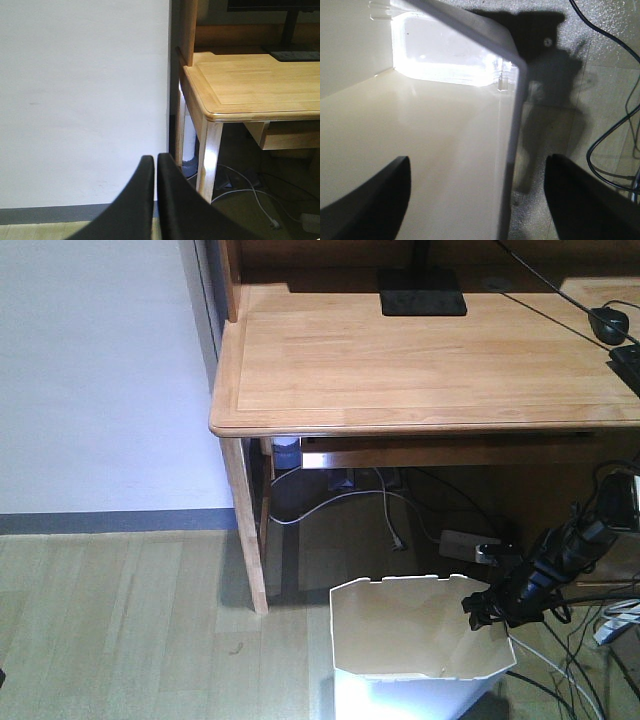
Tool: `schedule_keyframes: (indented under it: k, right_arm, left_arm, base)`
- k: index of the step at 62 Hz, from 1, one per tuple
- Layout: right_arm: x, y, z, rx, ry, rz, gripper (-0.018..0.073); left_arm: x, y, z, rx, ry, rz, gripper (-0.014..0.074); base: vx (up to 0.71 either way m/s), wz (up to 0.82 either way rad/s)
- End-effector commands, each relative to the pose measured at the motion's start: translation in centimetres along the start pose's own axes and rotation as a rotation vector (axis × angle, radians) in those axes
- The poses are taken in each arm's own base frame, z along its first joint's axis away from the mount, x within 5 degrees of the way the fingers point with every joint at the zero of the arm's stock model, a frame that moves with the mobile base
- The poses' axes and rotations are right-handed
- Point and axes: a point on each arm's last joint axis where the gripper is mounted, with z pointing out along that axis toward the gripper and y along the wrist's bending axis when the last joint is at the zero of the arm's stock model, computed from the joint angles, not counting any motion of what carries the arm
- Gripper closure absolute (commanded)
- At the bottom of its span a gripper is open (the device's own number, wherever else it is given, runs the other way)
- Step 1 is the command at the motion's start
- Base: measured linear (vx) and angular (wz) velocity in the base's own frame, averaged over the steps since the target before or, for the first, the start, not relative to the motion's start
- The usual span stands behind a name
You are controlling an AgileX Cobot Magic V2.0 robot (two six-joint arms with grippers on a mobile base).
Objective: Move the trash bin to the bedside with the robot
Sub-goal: 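Close the right gripper on the bin rim nearest the robot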
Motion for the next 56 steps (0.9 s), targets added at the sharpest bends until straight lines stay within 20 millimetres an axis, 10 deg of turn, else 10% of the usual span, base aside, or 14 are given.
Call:
schedule_keyframes:
  k: [1,17,30,56]
  right_arm:
    - [-1.9,-0.4,-1.4,-0.007,-0.038,-0.004,0.0073]
    - [-2.4,-0.3,0.6,-0.094,0.043,0.035,0.0205]
    - [-2.9,-0.2,0.2,-0.127,0.063,0.03,0.0575]
    - [-3.6,0.9,-3.5,-0.186,-0.052,-0.02,0.0566]
  left_arm:
    - [-0.1,0.0,0.0,0.007,-0.065,-0.006,0.0602]
    - [-0.1,0.0,0.0,0.007,-0.065,-0.006,0.0602]
    - [-0.1,0.0,0.0,0.007,-0.065,-0.006,0.0602]
    - [-0.1,0.0,0.0,0.007,-0.065,-0.006,0.0602]
  base:
    - [0.0,0.0]
    - [0.0,0.0]
    - [0.0,0.0]
    - [0.0,0.0]
